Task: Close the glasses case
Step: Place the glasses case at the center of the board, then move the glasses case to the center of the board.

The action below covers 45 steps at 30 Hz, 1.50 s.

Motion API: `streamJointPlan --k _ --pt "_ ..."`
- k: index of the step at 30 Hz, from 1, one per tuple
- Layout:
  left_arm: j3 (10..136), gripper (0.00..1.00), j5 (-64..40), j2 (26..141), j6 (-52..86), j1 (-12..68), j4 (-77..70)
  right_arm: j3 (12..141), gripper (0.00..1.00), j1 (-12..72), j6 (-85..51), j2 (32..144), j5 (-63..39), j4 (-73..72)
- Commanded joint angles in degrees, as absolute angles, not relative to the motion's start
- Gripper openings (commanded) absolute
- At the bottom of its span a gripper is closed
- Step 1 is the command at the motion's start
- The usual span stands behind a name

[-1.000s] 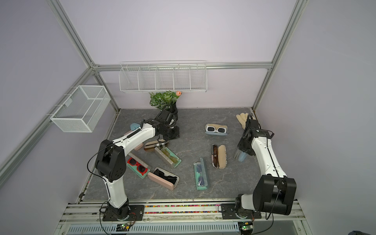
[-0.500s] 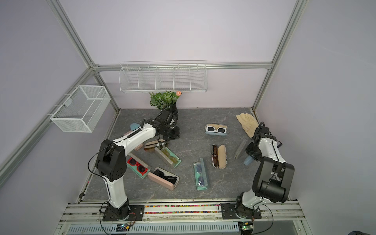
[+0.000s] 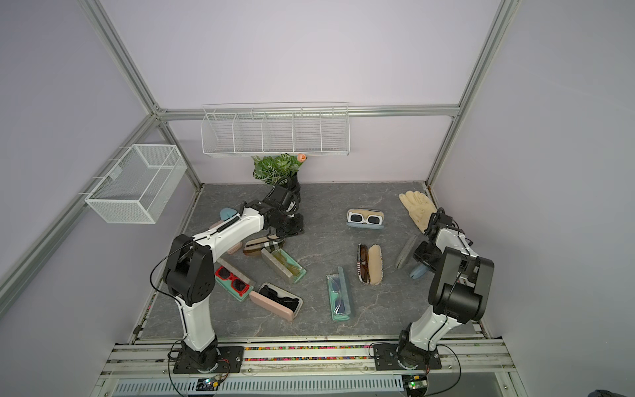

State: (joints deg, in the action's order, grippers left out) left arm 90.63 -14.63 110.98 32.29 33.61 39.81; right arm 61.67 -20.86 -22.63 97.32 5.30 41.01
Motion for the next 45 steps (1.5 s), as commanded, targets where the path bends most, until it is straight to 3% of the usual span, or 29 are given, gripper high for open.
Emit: streamJointPlan --k 1,11,18,22,27,45 --pt "92.90 0.00 -14.48 111.77 31.82 33.46 40.87 62.74 0.63 -21.05 -22.24 96.34 4.48 41.43" --pt "92.47 0.00 -14.59 110.59 31.99 33.51 40.43 62.97 0.71 -19.10 -21.63 83.36 2.65 47.58" --pt "91.59 0.00 -15.07 109.87 32.43 33.52 39.59 64.28 0.68 -7.12 -20.86 76.39 -0.53 51.55" --pt "90.82 0.00 -15.54 109.30 32.87 33.62 39.02 64.99 0.61 0.76 -20.38 78.12 -0.04 52.49" --pt "90.45 0.00 -15.42 109.03 33.04 33.62 39.02 64.04 0.58 5.88 -19.91 83.13 -1.50 50.71" --pt "91.22 0.00 -15.38 110.39 33.05 34.19 39.46 59.15 0.54 8.88 -20.62 90.85 -2.67 45.10"
